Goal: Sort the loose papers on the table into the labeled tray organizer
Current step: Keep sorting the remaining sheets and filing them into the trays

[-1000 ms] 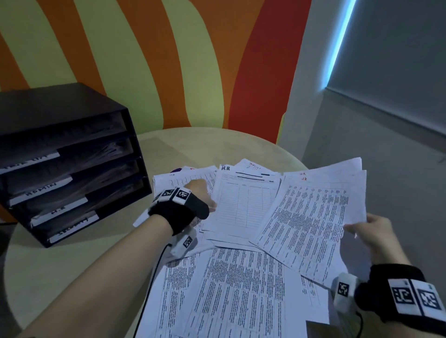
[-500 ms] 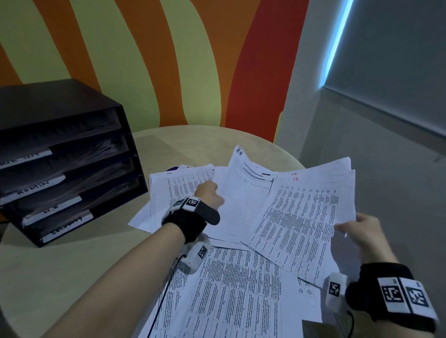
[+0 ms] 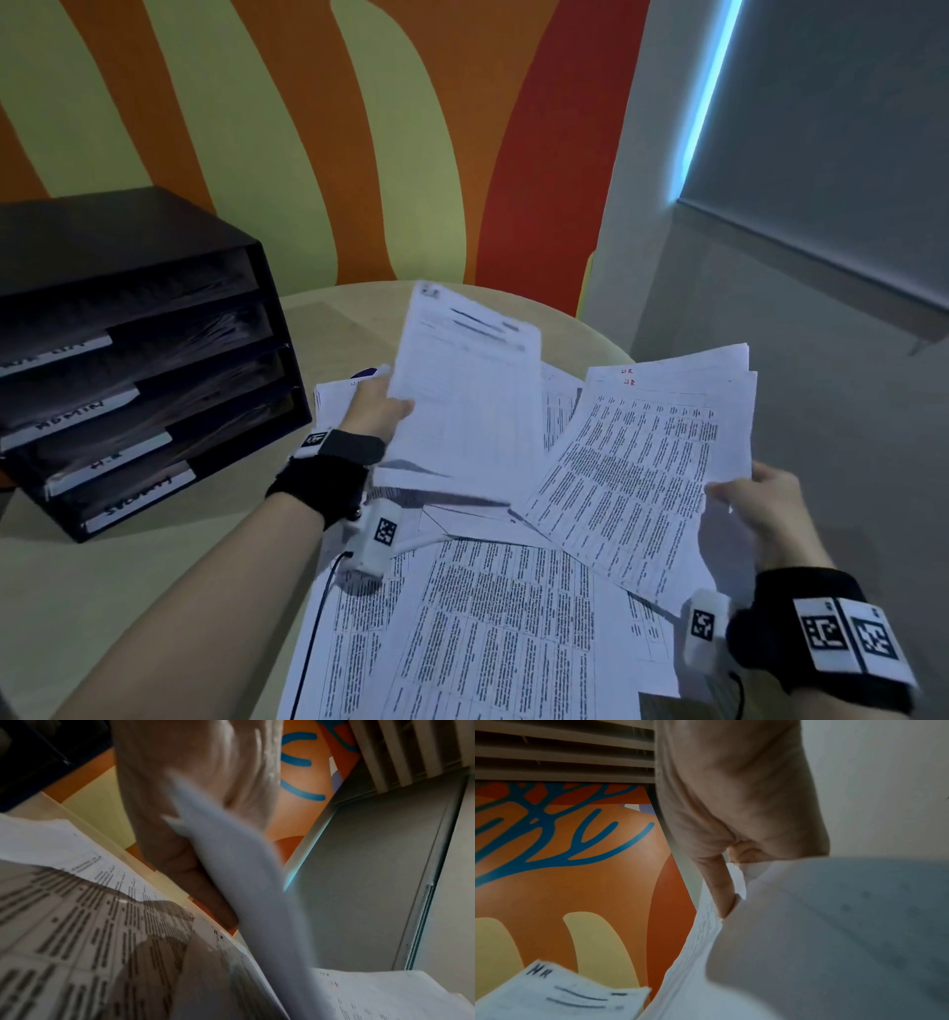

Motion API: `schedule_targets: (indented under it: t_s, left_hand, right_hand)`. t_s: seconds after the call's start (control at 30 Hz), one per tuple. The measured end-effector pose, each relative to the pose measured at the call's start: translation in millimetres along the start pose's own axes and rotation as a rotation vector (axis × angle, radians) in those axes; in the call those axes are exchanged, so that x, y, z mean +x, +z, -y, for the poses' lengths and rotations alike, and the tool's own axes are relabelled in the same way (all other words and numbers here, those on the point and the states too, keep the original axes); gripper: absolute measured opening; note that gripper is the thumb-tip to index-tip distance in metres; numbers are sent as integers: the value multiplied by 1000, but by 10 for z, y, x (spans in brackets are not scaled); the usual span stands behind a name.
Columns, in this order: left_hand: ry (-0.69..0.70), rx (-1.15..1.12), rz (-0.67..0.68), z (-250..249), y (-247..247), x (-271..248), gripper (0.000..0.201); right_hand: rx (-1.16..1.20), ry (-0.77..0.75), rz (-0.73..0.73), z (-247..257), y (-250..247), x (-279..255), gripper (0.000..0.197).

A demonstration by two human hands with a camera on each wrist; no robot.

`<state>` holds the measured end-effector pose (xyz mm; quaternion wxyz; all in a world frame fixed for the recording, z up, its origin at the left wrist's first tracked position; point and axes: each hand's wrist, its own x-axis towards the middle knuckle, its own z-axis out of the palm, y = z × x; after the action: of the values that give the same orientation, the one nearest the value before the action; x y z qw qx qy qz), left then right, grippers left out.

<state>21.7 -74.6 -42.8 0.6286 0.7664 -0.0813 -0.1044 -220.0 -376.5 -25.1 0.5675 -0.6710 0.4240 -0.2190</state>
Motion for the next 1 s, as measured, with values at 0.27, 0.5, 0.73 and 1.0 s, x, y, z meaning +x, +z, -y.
schedule_targets:
  t_s: [0.27, 0.5, 0.73, 1.0]
  left_hand:
    - [-78, -239, -61, -351, -276, -135, 28]
    - [-49, -124, 214, -296, 448, -408, 26]
    - [-75, -151, 258, -89, 868, -587, 39]
    - [-135, 921, 61, -20, 688, -343, 102]
  right_hand:
    - [261, -94, -10, 0, 70, 54, 21]
    - [320, -123, 330, 185, 410, -160, 19]
    - [170, -137, 298, 126, 425, -162, 30]
    - [-64, -58, 97, 3, 176, -123, 26]
